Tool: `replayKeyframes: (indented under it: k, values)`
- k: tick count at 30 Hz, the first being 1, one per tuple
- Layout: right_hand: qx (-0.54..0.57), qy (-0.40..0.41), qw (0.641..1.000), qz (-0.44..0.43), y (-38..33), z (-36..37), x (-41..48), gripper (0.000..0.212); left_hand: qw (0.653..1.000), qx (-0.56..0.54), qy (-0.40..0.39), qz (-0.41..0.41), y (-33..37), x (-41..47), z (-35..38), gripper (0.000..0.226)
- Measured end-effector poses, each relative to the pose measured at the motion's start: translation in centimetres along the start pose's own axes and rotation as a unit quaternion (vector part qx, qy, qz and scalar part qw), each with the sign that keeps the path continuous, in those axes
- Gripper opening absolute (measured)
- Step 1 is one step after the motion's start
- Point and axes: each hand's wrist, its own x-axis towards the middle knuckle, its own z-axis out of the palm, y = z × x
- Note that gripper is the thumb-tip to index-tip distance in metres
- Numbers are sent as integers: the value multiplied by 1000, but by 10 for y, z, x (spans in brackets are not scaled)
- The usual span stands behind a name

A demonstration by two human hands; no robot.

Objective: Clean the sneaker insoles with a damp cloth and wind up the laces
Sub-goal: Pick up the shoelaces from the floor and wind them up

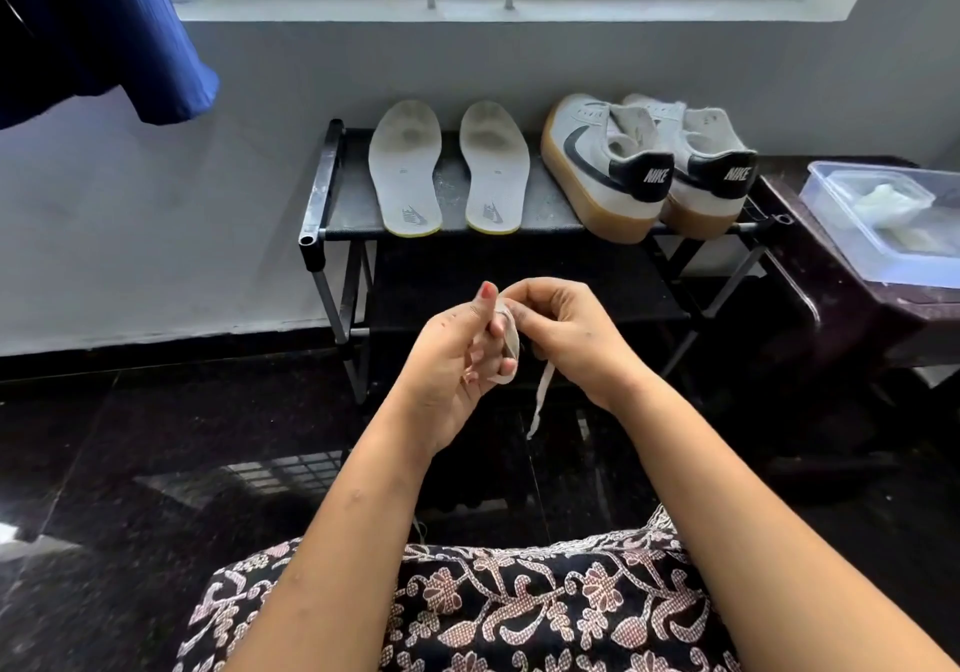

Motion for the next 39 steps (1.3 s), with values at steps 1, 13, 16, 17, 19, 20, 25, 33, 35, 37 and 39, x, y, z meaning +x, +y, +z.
replayKeyframes:
  k: [1, 13, 16, 17, 19, 20, 25, 33, 35, 37, 39]
  values:
    - [-15, -7, 1000, 9, 1, 5, 0, 16, 999, -43, 18, 14, 1, 1, -1, 33]
    - [-200, -94, 975, -24, -3, 6, -2, 21, 918, 354, 166, 63, -19, 11, -26, 37]
    - [-200, -22, 979, -43, -1, -11, 0, 19, 950, 303, 78, -7, -16, 7, -13, 45]
    - [-187, -5, 981, -44, 1, -14, 0, 18, 959, 277, 65, -14, -14, 7, -11, 45]
    - [-169, 16, 985, -39, 3, -17, 0, 16, 977, 207, 42, -22, -10, 6, -8, 44]
    - [-159, 22, 986, -36, 5, -17, 1, 16, 986, 163, 35, -22, -9, 6, -8, 43]
    - [-157, 5, 988, 6, 12, -5, 2, 20, 995, -65, 79, 21, -3, 6, -7, 35]
    - [-224, -102, 969, 4, -2, 5, -2, 22, 900, 375, 192, 109, -17, 11, -27, 25]
    - [-207, -58, 976, -17, -2, -4, 1, 22, 914, 376, 133, 65, -19, 9, -24, 32]
    - [-182, -15, 983, -20, 1, -11, 2, 20, 935, 350, 61, 19, -18, 8, -19, 39]
    - [-154, 18, 988, -15, 3, -15, 3, 18, 952, 304, 23, 10, -15, 8, -14, 41]
